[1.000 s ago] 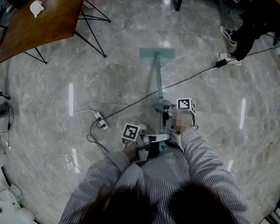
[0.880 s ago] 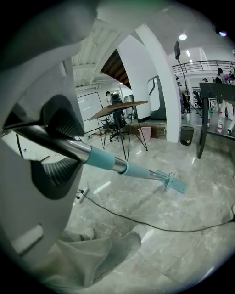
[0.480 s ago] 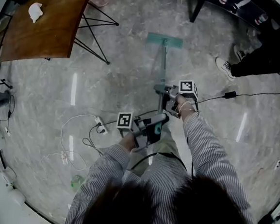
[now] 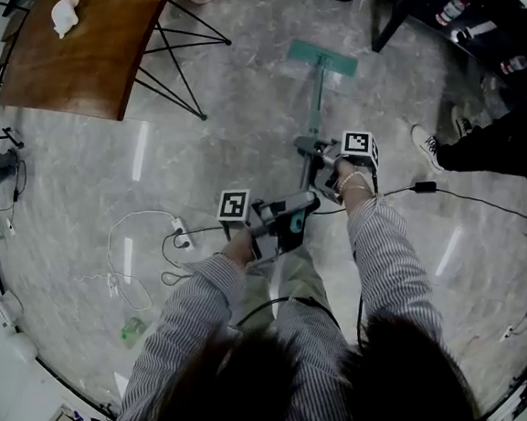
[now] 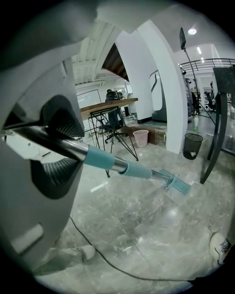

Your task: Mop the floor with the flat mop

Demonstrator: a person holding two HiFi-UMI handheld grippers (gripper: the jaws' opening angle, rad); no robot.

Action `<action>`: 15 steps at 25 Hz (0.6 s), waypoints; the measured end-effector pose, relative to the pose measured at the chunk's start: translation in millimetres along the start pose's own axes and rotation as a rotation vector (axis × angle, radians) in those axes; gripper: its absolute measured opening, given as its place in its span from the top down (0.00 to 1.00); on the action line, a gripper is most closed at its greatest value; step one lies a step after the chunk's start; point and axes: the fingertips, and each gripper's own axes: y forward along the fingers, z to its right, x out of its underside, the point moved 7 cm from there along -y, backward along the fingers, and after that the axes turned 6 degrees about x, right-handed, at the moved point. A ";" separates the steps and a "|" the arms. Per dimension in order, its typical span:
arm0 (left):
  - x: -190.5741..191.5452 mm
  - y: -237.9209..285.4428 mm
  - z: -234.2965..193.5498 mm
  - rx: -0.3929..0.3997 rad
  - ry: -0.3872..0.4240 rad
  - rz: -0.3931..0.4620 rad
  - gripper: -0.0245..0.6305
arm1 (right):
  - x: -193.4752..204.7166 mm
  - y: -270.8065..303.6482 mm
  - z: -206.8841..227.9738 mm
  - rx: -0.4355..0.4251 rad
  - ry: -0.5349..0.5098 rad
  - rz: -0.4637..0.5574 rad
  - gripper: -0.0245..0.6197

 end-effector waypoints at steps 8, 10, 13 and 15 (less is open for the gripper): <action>6.2 -0.5 -14.5 -0.054 -0.014 0.018 0.72 | 3.4 -1.8 16.8 0.007 0.068 0.043 0.77; 15.4 -1.3 -20.2 -0.064 -0.014 0.010 0.73 | 11.9 -7.8 19.8 0.017 0.078 0.043 0.78; 36.8 -9.3 -32.3 -0.080 -0.020 -0.012 0.73 | 27.8 -14.9 38.0 0.029 0.058 0.027 0.78; 51.4 -19.1 -38.9 -0.102 -0.024 -0.041 0.73 | 43.7 -17.9 48.5 0.036 0.061 0.025 0.78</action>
